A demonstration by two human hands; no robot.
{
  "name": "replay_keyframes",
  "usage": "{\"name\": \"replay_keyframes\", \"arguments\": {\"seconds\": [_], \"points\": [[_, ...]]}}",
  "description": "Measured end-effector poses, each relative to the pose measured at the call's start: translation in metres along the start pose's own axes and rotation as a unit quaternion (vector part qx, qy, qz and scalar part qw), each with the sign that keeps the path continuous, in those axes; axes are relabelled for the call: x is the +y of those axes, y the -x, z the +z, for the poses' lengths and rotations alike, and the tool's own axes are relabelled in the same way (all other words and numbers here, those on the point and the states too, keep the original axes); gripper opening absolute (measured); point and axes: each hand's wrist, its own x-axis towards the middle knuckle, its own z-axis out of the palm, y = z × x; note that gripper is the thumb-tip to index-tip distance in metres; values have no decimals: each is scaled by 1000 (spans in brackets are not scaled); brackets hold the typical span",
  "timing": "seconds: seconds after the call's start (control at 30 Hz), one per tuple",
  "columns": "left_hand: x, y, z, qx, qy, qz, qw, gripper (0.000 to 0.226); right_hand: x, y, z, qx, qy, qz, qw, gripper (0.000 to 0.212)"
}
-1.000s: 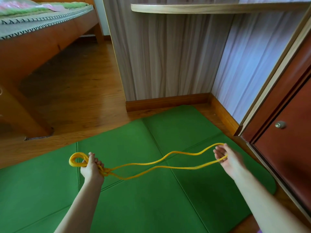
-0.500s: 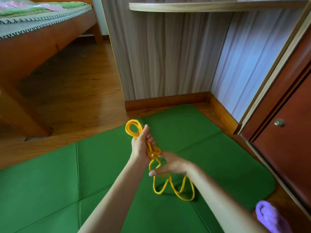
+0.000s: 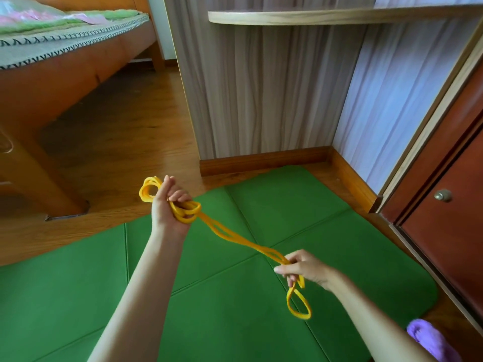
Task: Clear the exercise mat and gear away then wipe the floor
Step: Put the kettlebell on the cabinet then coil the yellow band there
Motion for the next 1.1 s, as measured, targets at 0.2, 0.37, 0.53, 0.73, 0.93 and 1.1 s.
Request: {"name": "replay_keyframes", "arguments": {"seconds": [0.2,0.37,0.53,0.73,0.93,1.1], "points": [[-20,0,-20,49,-228,-75,970,29,-50,9,-19,61,-139,-70,986,25],[-46,8,-36,-1,-376,-148,915,19,-92,8,-12,86,-130,-157,975,25],[-59,27,-31,-121,-431,-258,856,38,-110,7,-5,157,-138,-143,967,25],[-74,42,-26,-198,-453,-303,815,75,-110,4,1,221,-28,-130,966,24],[-87,39,-28,-129,-534,-262,794,17,-105,5,-3,216,-41,-75,973,17],[-81,32,-26,-69,-391,-220,891,15,-97,13,-15,90,-141,-21,986,13]]}}
